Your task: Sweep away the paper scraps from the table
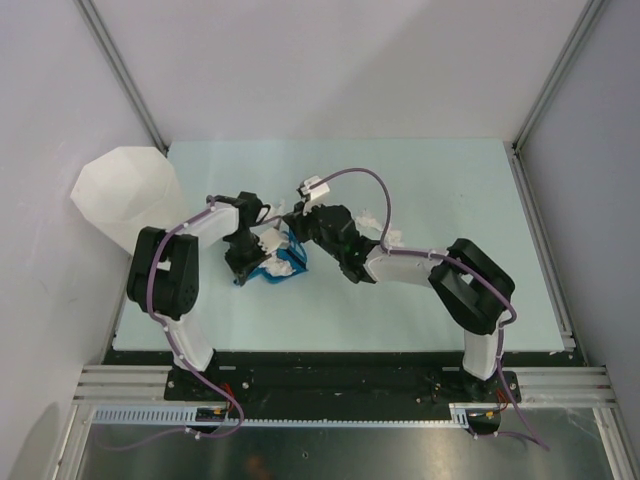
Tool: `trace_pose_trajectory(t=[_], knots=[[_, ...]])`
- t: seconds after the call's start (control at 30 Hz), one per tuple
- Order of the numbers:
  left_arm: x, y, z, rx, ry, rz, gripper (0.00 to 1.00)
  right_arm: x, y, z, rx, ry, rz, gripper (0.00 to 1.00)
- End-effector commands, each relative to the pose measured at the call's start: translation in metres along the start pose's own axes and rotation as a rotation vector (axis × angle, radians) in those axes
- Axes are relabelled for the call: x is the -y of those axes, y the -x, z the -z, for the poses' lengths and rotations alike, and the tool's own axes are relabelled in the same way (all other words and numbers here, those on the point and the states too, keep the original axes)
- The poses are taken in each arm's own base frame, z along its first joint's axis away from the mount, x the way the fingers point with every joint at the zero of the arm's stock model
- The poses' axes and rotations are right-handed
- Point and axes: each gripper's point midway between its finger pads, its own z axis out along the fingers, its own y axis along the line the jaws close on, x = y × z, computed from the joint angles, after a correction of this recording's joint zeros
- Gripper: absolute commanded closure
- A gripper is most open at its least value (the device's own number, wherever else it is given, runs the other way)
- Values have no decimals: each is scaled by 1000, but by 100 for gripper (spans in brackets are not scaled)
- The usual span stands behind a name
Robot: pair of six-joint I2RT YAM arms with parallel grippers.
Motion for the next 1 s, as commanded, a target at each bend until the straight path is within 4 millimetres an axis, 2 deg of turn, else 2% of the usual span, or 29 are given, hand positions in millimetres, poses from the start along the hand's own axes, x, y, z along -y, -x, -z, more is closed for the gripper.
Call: trace_pose_trajectory(t=[0.0, 0.07, 0.23, 0.3, 0.4, 0.43, 0.53, 0.7, 0.83, 0.87, 0.97], knots=[[8, 29, 16, 139, -41, 3, 100, 3, 41, 13, 84, -60, 2, 100], [11, 33, 20, 166, -51, 8, 100, 13, 50, 18, 94, -109, 36, 100], [21, 44, 35, 259, -71, 49, 100, 30, 107, 49, 197, -287, 242, 100], [23, 48, 41, 289, -71, 59, 100, 36, 129, 62, 235, -334, 264, 100], [20, 54, 57, 334, -35, 86, 100, 46, 148, 79, 259, -394, 328, 100], [18, 58, 68, 363, -15, 106, 100, 47, 160, 89, 282, -408, 335, 100], [15, 68, 91, 429, 11, 143, 100, 56, 177, 110, 312, -454, 364, 100], [0, 74, 130, 525, 88, 197, 100, 76, 184, 133, 316, -494, 360, 100], [-14, 76, 163, 623, 106, 302, 100, 84, 174, 142, 292, -496, 363, 100], [-15, 77, 169, 639, 109, 312, 100, 86, 164, 143, 269, -497, 369, 100], [-20, 74, 192, 702, 126, 352, 100, 94, 153, 147, 238, -513, 359, 100]])
